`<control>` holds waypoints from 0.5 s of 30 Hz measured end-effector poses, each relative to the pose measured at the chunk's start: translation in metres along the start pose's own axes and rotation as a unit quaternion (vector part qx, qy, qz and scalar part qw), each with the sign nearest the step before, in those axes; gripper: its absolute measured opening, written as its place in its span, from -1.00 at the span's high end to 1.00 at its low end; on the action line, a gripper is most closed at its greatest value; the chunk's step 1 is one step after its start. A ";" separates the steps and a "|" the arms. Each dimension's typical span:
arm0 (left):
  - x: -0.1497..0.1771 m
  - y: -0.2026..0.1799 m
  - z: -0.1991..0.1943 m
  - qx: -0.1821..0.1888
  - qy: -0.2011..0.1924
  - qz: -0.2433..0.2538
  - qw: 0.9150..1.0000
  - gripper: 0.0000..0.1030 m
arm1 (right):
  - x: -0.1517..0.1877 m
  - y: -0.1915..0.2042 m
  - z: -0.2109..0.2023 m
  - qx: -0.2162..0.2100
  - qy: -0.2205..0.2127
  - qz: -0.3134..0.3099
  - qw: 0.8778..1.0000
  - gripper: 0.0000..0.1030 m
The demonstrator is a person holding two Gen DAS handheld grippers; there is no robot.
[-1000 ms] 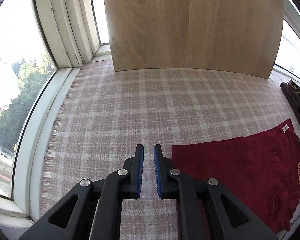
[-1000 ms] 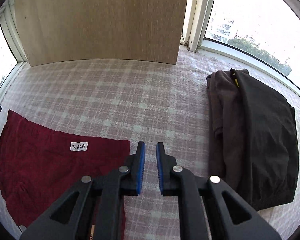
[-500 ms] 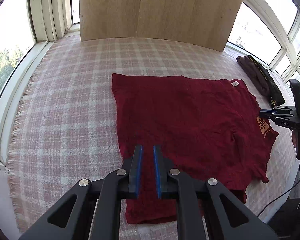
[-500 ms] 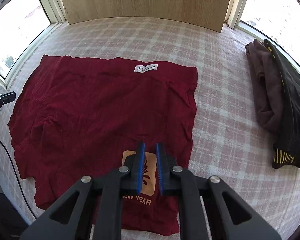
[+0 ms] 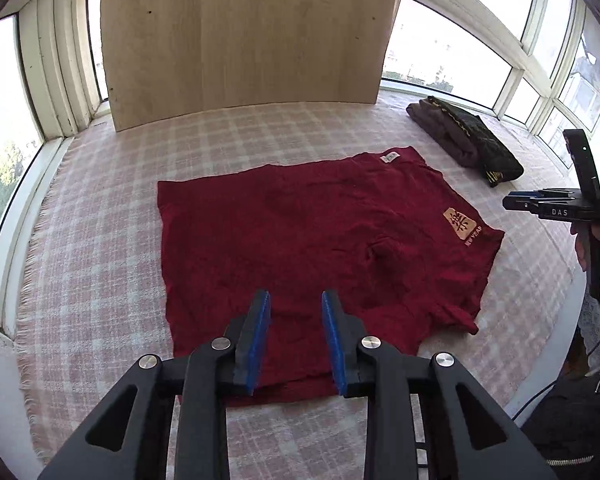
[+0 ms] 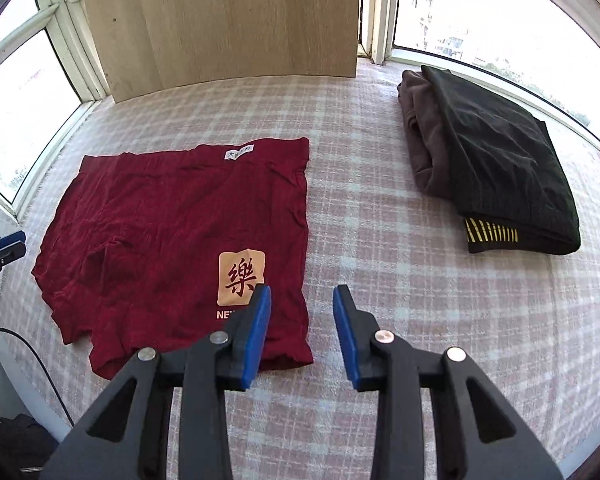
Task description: Fold clothes
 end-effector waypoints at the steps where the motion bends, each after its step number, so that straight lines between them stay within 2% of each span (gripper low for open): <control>1: 0.002 -0.018 -0.001 0.012 -0.003 0.014 1.000 0.50 | 0.003 -0.002 -0.003 0.000 0.001 0.005 1.000 0.37; 4: 0.011 -0.067 0.005 0.051 0.000 0.063 0.997 0.50 | 0.009 -0.006 -0.007 0.000 0.003 0.012 1.000 0.37; 8: 0.023 -0.110 0.014 0.072 0.007 0.116 0.991 0.50 | 0.006 -0.011 -0.006 0.001 0.005 0.008 1.000 0.37; 12: 0.034 -0.124 0.024 0.028 0.010 0.159 0.987 0.50 | -0.015 -0.014 -0.002 -0.005 -0.002 -0.021 1.000 0.37; 15: 0.035 -0.128 0.028 0.011 0.009 0.157 0.988 0.50 | -0.037 -0.019 0.008 -0.016 -0.003 -0.045 0.999 0.37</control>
Point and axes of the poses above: each gripper's, at about its wrist camera, not at the fingertips, and z roughly the way its jaws point, y to its left, x to its underside, the point moved 5 cm from there along z, roughly the way its jaws point, and after that the axes turned 4 degrees about -x, right-handed, at the moved point
